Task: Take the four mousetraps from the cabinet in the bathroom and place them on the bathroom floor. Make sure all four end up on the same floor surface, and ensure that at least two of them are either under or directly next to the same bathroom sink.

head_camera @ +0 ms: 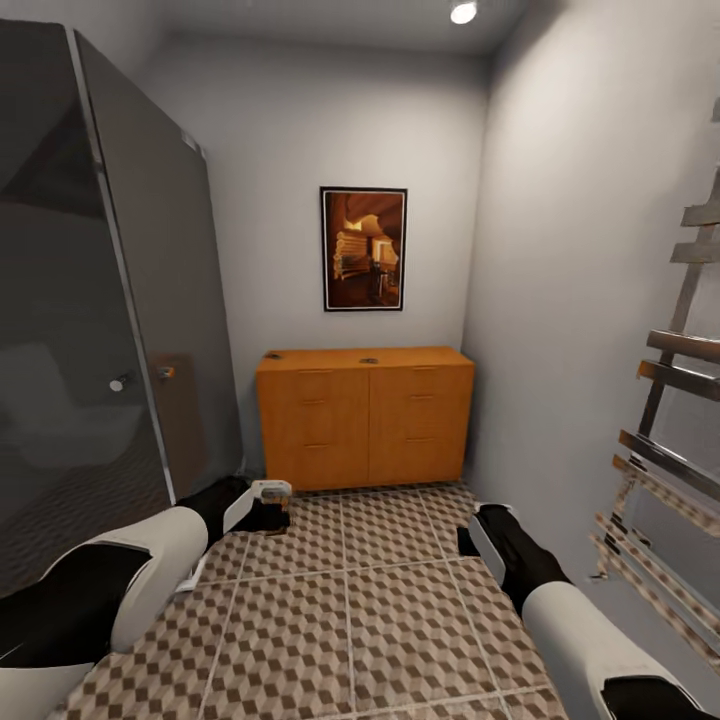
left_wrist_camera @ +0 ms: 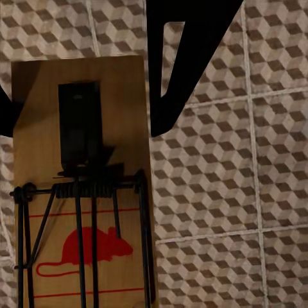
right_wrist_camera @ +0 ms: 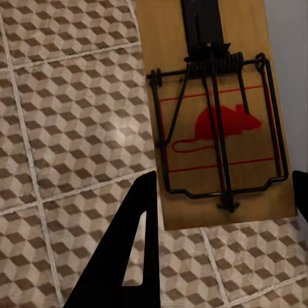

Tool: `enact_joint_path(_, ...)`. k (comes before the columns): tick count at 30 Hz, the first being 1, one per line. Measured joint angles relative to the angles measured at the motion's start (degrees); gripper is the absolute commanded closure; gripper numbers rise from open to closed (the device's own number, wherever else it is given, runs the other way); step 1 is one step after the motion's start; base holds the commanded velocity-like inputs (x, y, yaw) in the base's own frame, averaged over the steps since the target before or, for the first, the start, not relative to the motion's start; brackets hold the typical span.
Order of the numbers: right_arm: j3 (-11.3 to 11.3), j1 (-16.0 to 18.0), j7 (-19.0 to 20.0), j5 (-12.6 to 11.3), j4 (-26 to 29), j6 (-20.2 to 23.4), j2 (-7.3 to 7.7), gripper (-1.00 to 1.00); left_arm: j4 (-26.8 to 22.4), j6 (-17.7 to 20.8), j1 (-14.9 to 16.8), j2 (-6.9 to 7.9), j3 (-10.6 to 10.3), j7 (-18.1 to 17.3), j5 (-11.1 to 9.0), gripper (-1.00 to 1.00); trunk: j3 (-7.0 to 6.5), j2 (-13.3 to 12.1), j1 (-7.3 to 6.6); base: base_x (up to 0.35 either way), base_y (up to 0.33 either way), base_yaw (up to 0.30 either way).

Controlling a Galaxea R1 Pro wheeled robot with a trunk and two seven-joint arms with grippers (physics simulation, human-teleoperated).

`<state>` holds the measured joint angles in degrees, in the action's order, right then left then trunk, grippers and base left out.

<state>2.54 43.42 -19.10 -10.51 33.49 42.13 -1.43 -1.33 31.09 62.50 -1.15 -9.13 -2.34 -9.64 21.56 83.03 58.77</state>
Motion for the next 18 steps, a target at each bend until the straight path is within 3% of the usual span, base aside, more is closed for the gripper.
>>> enact_joint_path(7,0.81,-0.04,1.87,-0.03,-1.88,-1.52,-0.04,1.00,0.06,-1.11,-0.11,2.24,-0.02,0.11,-0.69,1.00,0.00,0.00,0.00,-0.346,0.000,0.000)
enact_joint_path(18,0.97,-0.04,5.21,0.17,-6.73,-4.02,0.27,1.00,0.33,-4.10,-0.26,2.79,0.05,0.18,-1.43,1.00,0.00,0.00,-0.01,-0.332,0.000,0.009)
